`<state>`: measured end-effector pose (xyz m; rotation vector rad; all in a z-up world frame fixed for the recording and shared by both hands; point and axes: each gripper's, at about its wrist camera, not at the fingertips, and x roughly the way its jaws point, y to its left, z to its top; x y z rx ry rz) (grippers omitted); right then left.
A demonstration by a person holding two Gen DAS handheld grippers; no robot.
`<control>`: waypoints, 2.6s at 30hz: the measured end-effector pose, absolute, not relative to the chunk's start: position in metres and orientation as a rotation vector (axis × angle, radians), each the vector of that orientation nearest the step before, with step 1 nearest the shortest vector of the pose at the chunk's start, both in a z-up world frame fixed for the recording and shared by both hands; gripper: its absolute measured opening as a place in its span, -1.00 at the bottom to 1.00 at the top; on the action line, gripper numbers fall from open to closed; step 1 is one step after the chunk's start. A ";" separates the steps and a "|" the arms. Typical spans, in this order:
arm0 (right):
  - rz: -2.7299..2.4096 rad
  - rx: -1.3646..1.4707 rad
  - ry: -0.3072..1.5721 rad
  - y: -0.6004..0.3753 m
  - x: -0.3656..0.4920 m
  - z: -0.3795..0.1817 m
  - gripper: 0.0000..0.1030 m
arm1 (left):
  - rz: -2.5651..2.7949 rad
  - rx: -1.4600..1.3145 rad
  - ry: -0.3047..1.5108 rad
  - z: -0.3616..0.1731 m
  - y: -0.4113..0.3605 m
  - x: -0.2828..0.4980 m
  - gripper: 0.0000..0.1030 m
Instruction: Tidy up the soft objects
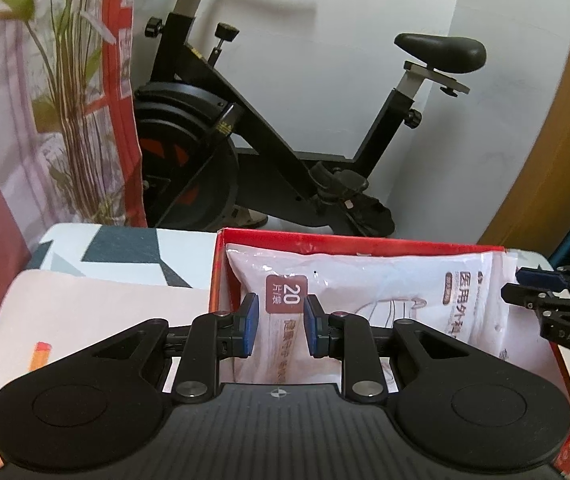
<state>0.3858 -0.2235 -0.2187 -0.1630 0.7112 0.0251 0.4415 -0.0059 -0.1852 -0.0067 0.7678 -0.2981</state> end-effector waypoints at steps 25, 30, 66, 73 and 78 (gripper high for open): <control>0.051 0.193 0.608 -0.226 0.239 -0.212 0.99 | -0.259 0.075 0.625 -0.165 0.006 0.287 1.00; 0.053 0.210 0.606 -0.218 0.205 -0.228 0.99 | -0.272 0.037 0.646 -0.186 0.005 0.251 1.00; 0.158 0.176 0.782 -0.157 0.098 -0.311 0.97 | -0.357 -0.103 0.859 -0.253 0.008 0.146 0.28; 0.168 0.192 0.810 -0.160 0.093 -0.311 0.78 | -0.472 -0.098 0.863 -0.252 -0.007 0.138 0.19; 0.194 0.217 0.837 -0.164 0.091 -0.316 0.57 | -0.552 -0.103 0.892 -0.260 -0.019 0.136 -0.11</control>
